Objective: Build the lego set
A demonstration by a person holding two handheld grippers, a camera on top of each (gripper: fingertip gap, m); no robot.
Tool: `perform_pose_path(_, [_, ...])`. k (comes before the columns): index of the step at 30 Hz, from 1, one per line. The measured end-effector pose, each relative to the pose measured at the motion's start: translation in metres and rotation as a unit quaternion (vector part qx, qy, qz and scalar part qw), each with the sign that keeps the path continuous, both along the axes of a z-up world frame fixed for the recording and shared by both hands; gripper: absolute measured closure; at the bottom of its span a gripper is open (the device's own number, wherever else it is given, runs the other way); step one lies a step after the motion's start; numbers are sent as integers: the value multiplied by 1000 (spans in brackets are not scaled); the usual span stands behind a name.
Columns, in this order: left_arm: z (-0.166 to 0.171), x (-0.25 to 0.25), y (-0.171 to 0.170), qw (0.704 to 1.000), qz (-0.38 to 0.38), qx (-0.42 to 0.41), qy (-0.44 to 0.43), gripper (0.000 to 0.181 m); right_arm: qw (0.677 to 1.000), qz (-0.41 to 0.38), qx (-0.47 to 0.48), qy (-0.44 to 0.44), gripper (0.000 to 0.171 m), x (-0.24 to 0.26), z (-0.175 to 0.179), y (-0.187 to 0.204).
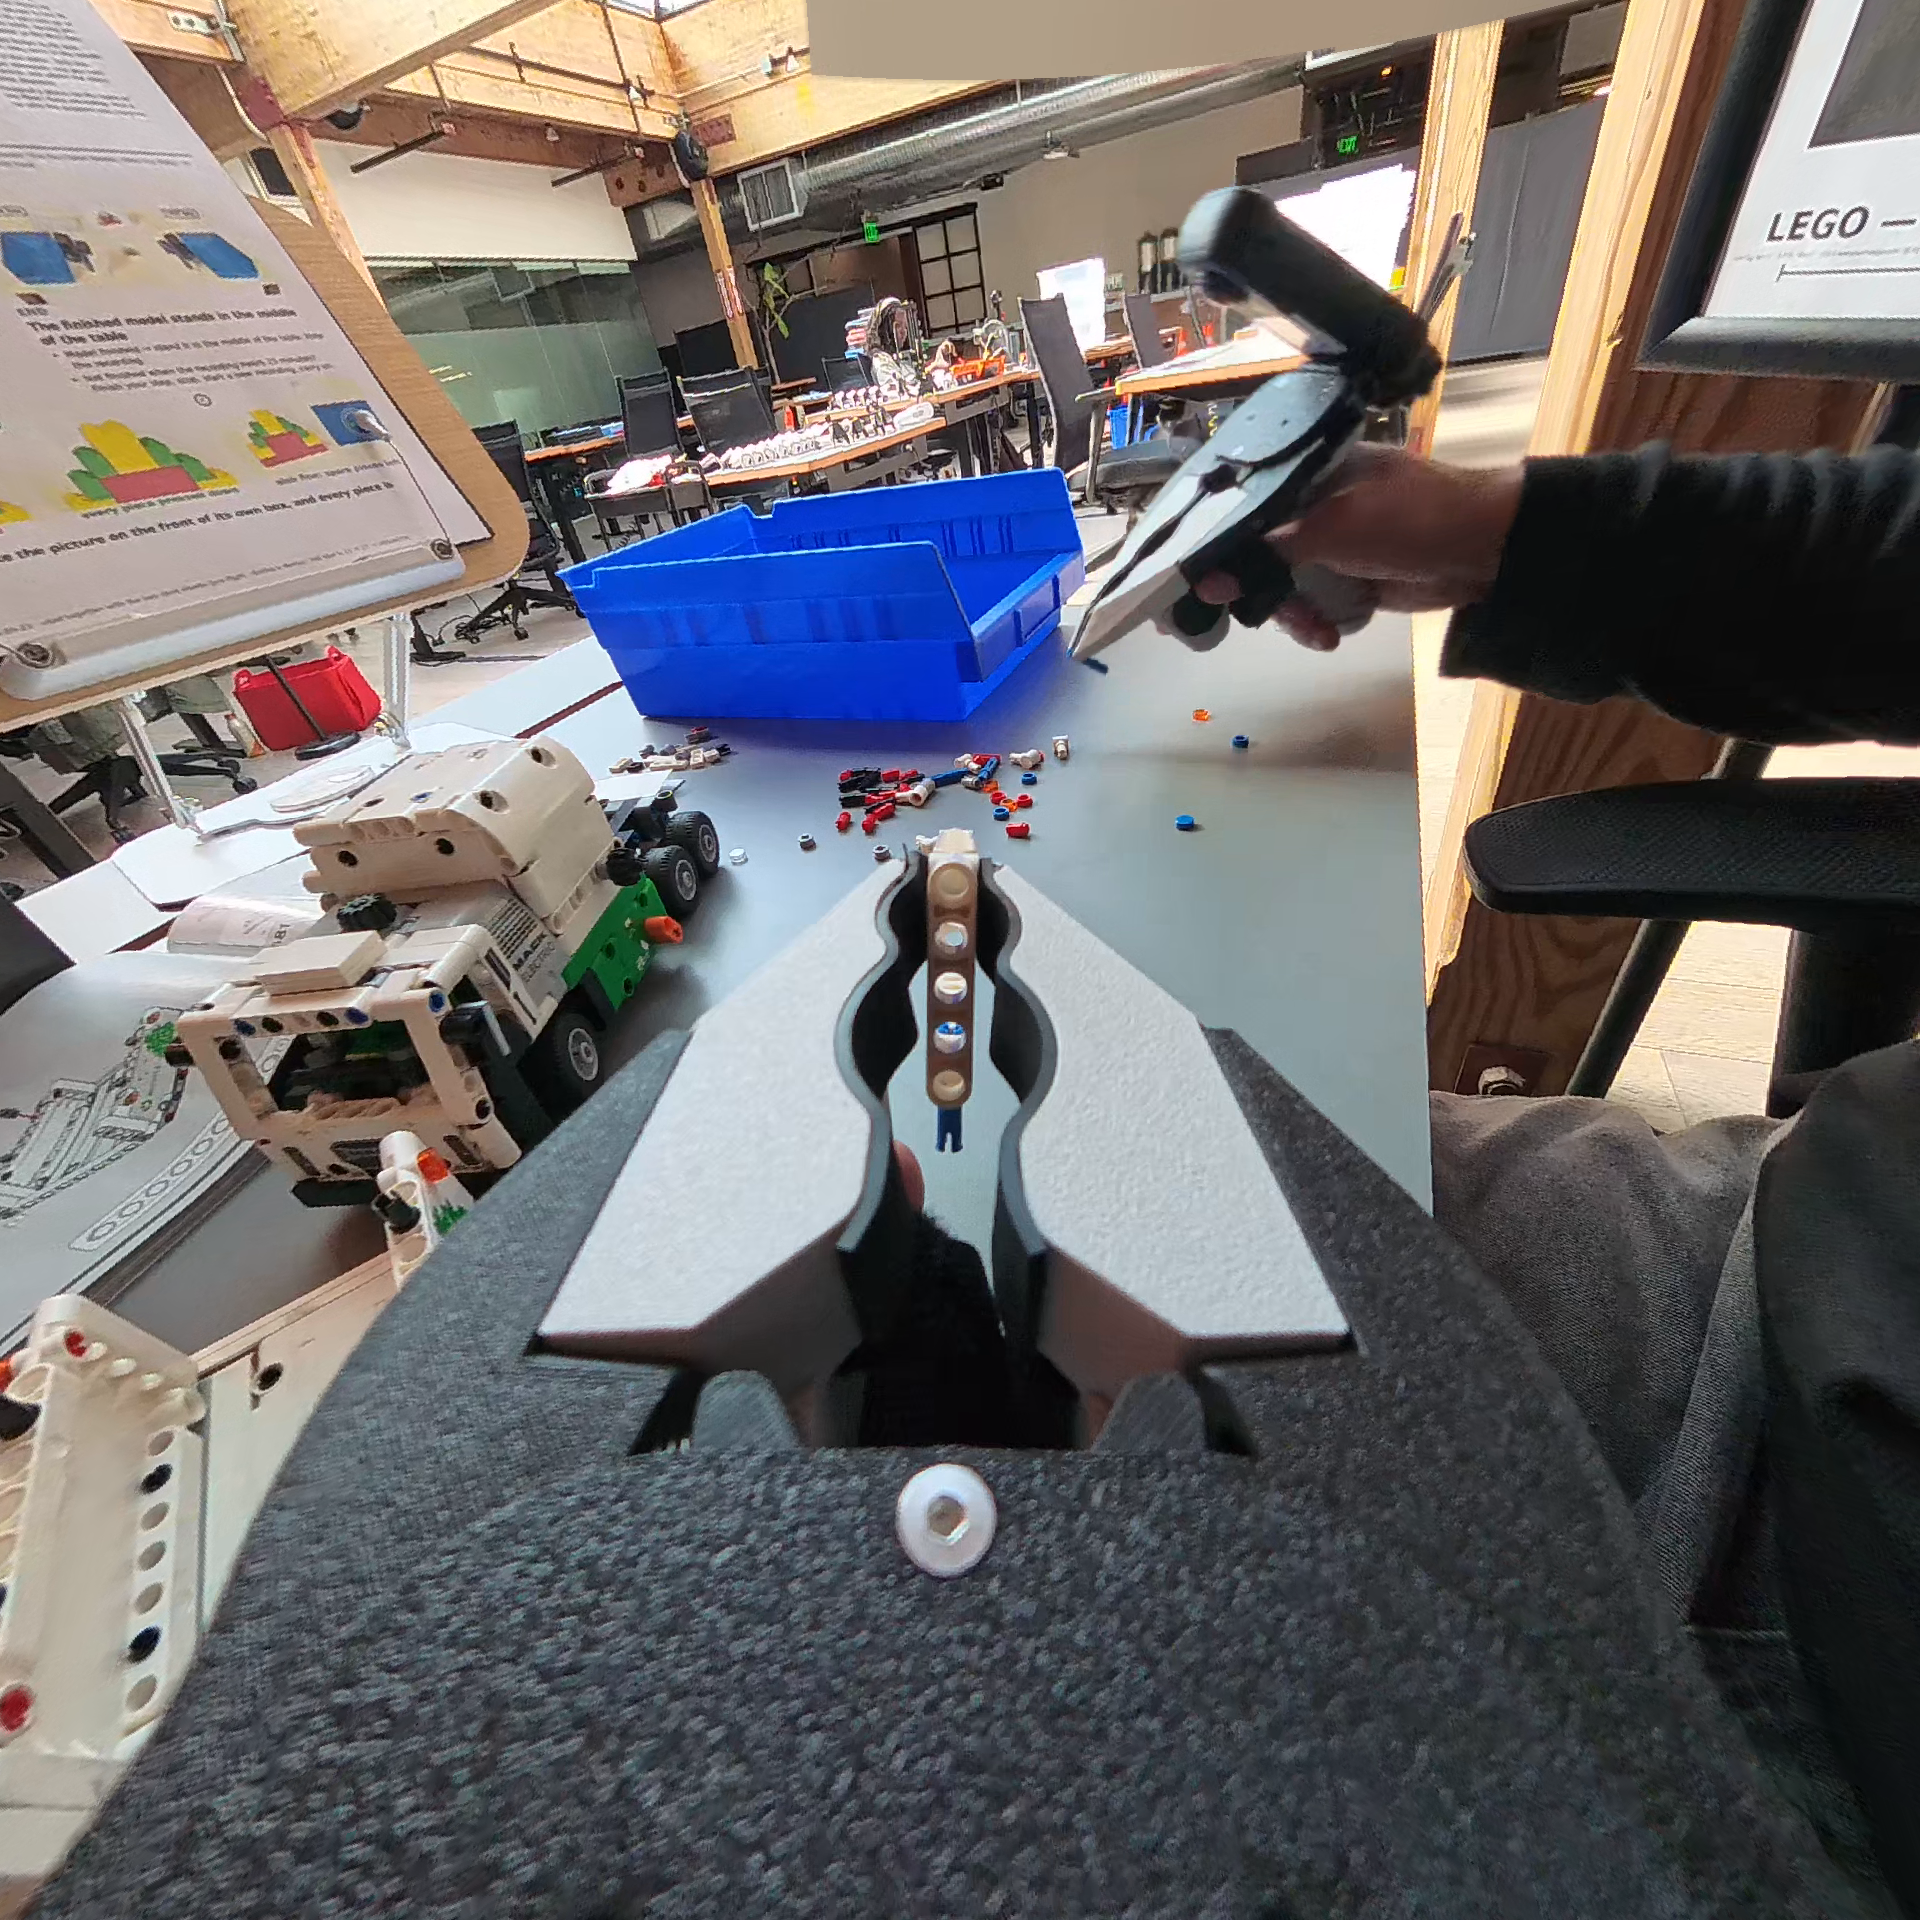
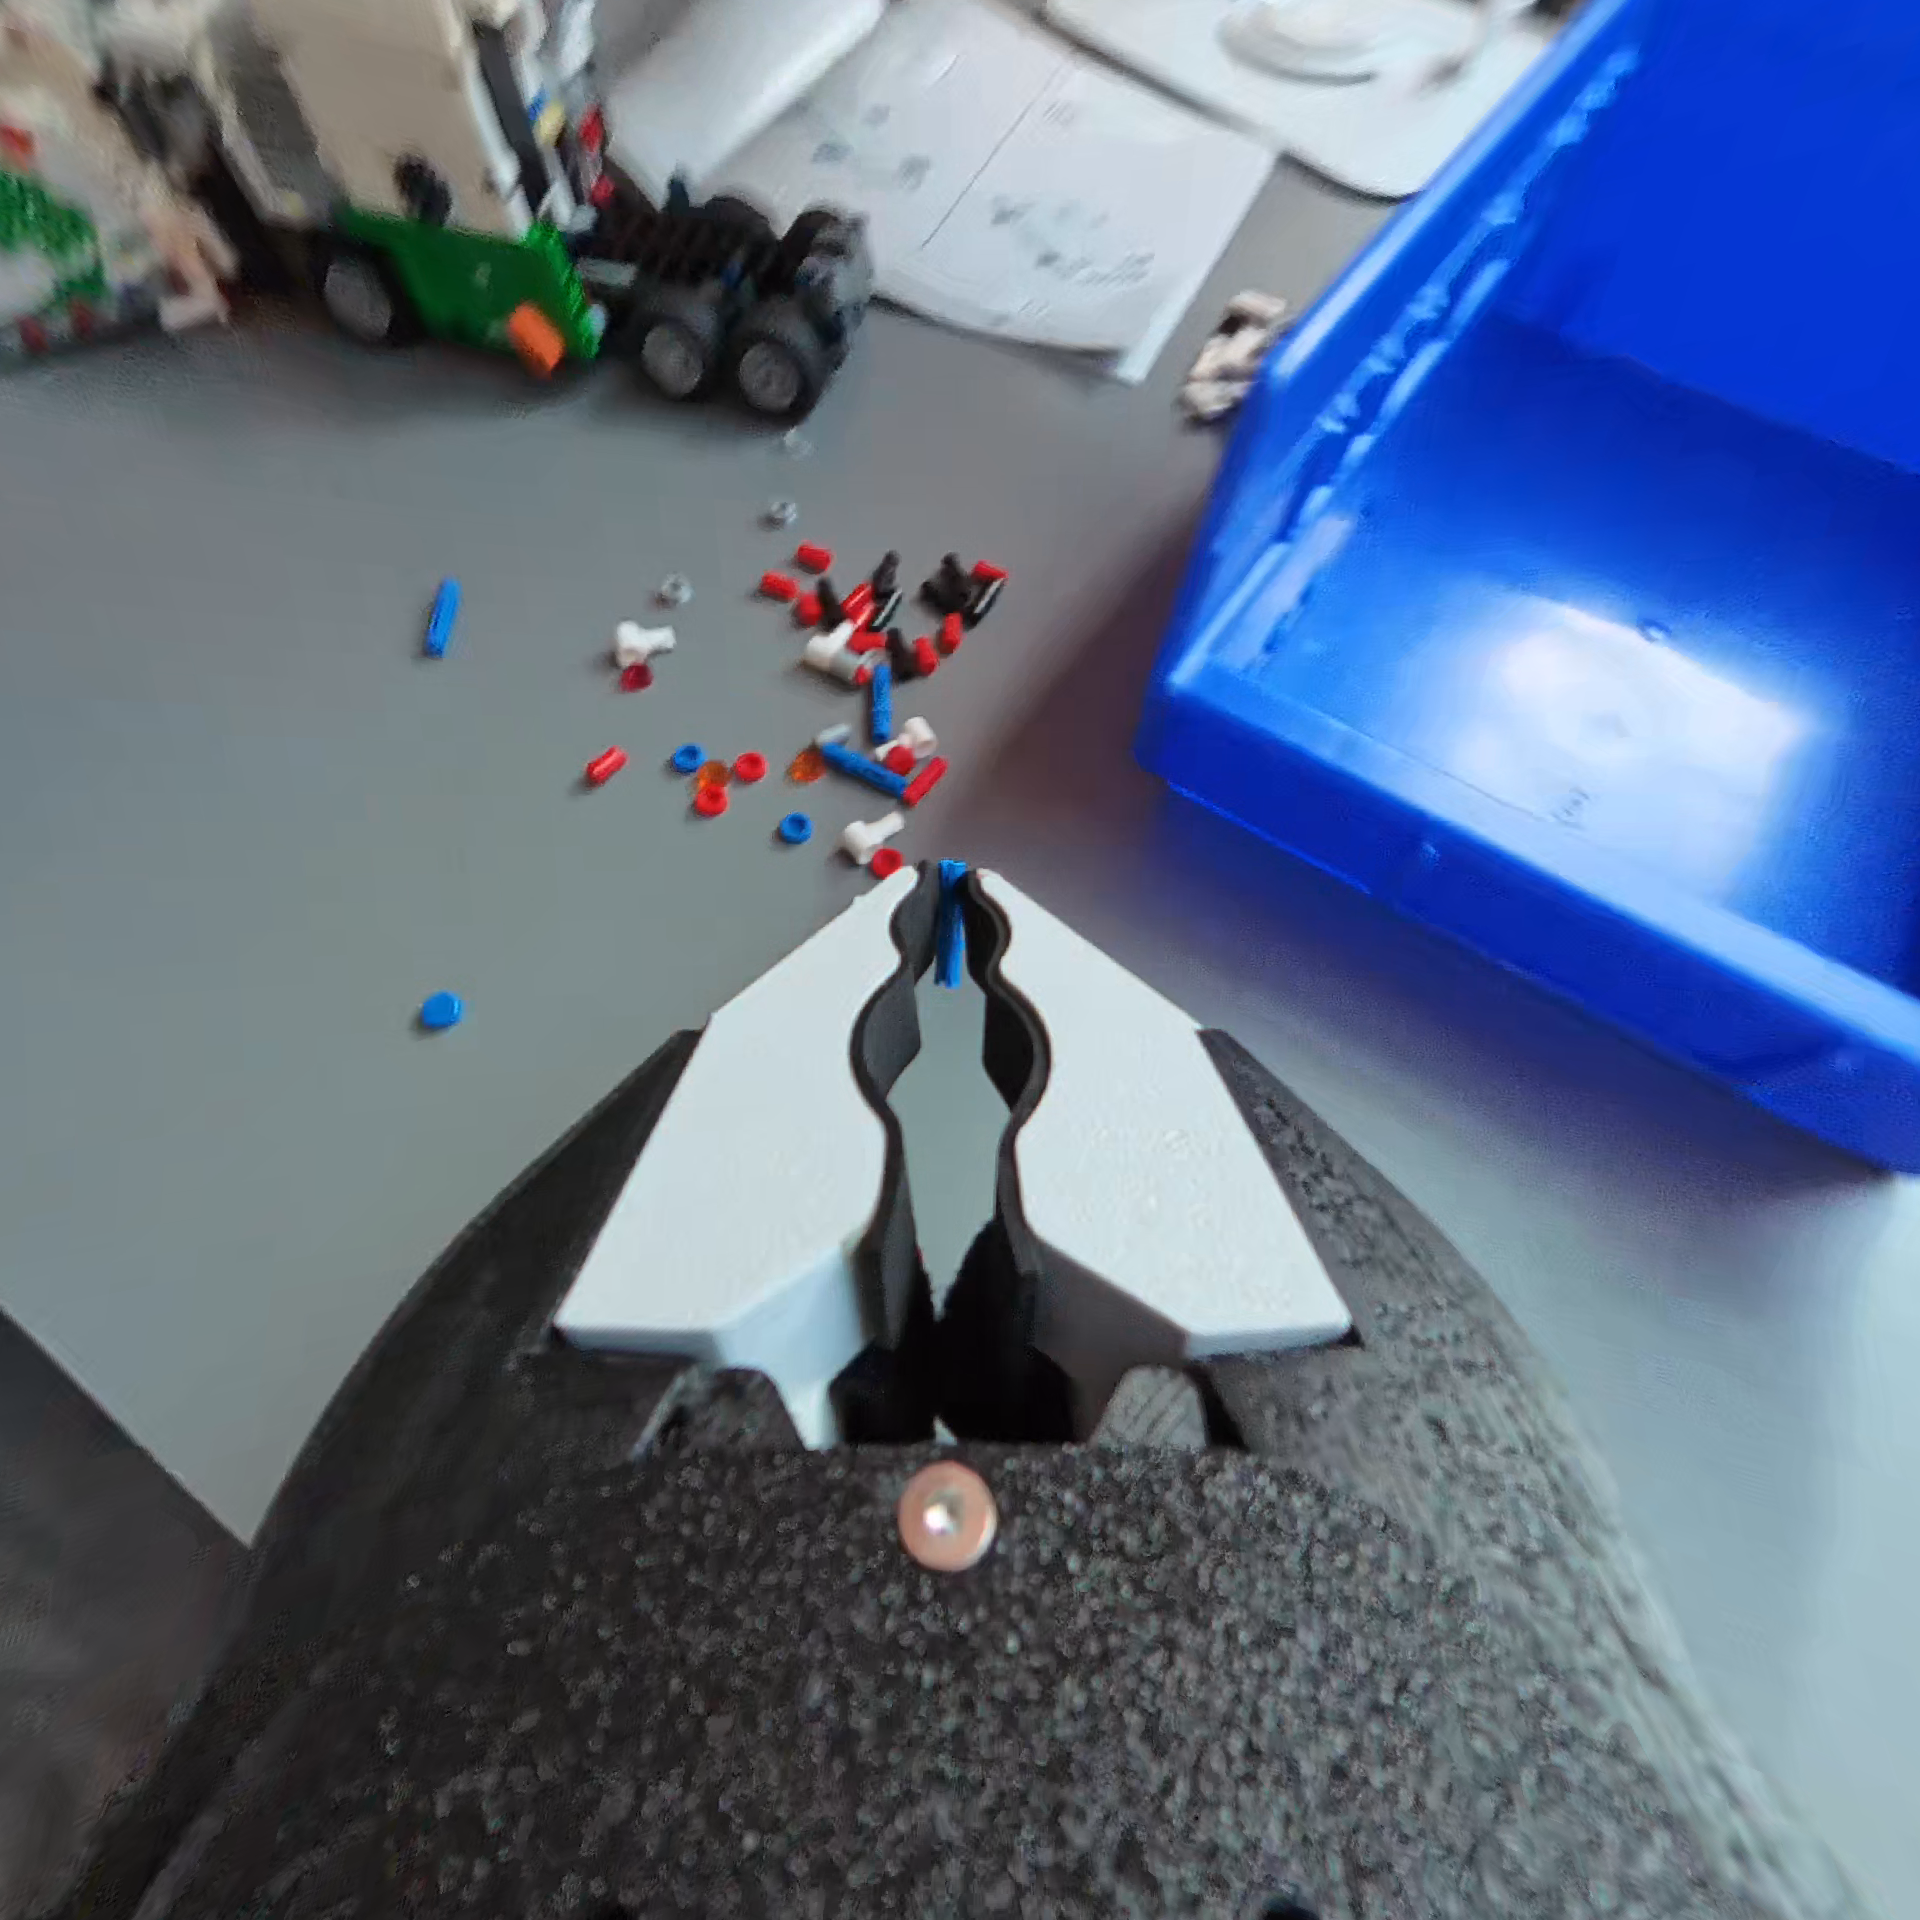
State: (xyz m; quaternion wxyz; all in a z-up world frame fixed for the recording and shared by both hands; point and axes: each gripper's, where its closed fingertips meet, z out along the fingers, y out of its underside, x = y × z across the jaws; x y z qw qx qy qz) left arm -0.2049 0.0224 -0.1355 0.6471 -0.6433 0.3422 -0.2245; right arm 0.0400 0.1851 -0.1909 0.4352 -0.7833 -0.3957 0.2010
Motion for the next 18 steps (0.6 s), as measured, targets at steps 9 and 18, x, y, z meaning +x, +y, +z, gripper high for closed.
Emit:
perform_pose_path(9, [-1, 2, 0, 1000, -1, 1, 3, 177, 981, -70, 38, 176, 168, 23, 36, 10])
perform_pose_path(18, [-5, 25, -4, 999, -17, 23, 36, 176, 929, 161, -46, 329, 169, -163, 93, -84])
